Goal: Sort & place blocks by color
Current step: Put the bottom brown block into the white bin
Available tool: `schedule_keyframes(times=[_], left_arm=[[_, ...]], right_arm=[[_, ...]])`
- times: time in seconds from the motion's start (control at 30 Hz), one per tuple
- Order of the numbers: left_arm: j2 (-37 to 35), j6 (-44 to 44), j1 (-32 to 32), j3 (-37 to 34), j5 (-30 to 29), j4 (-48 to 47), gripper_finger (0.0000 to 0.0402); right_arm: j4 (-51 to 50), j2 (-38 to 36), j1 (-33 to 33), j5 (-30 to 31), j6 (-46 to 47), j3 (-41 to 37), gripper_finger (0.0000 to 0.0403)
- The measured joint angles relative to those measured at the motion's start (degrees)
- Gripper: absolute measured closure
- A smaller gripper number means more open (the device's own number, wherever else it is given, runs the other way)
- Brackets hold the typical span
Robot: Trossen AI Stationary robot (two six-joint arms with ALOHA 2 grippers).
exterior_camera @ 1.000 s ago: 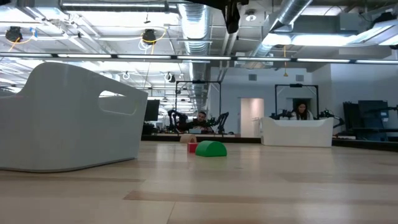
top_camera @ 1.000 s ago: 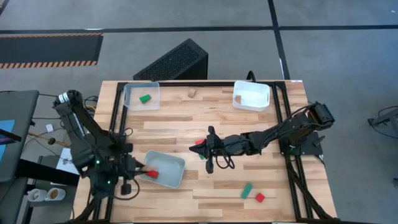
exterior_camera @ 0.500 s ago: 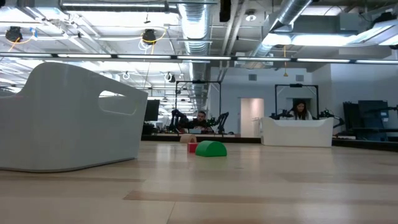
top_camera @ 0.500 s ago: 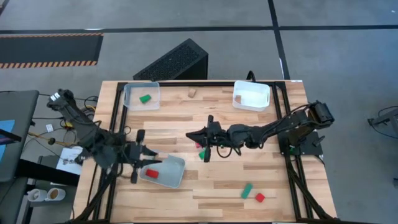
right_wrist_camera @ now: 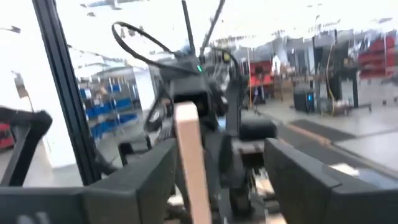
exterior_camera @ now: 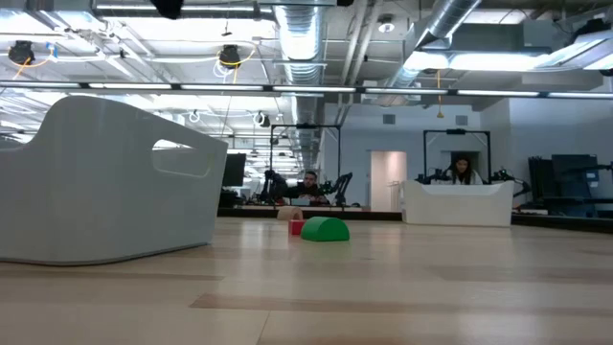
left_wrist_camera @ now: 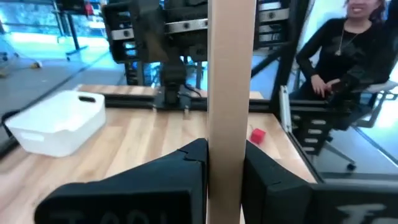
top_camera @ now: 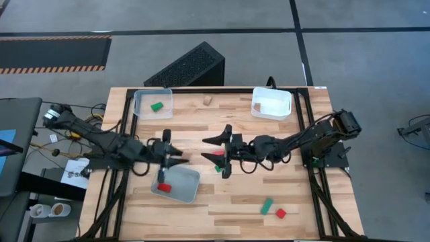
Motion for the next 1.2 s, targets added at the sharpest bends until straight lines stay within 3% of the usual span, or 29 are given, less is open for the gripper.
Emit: schedule_keyframes(times=[0.13, 0.4, 0.63, 0.8, 1.03, 1.2], left_arm=[[2.5, 1.2, 6.5, 0.0, 8.6, 3.4, 0.0376], [10.8, 0.9, 17.2, 0.0, 23.9, 14.2, 0.0376], [14.5, 0.9, 22.1, 0.0, 27.9, 18.1, 0.0376], [15.1, 1.1, 23.9, 0.1, 33.2, 20.8, 0.0372], [15.0, 3.3, 24.2, 0.1, 33.5, 18.9, 0.0372], [15.0, 2.4, 24.2, 0.1, 33.3, 18.2, 0.0337]], right_arm=[[1.9, 0.0, -0.7, 0.0, -1.3, 0.1, 0.0111], [0.8, 0.5, -3.2, 0.0, -1.4, 0.1, 0.0112], [-2.0, 0.5, -4.5, -0.1, -2.5, 0.1, 0.0123], [-4.0, 0.5, -4.9, 0.0, -6.3, 0.1, 0.0187], [-3.8, 0.5, -4.8, -0.6, -8.6, 0.1, 0.0352], [-4.0, 0.5, -5.1, 1.0, -9.4, 0.1, 0.0355]])
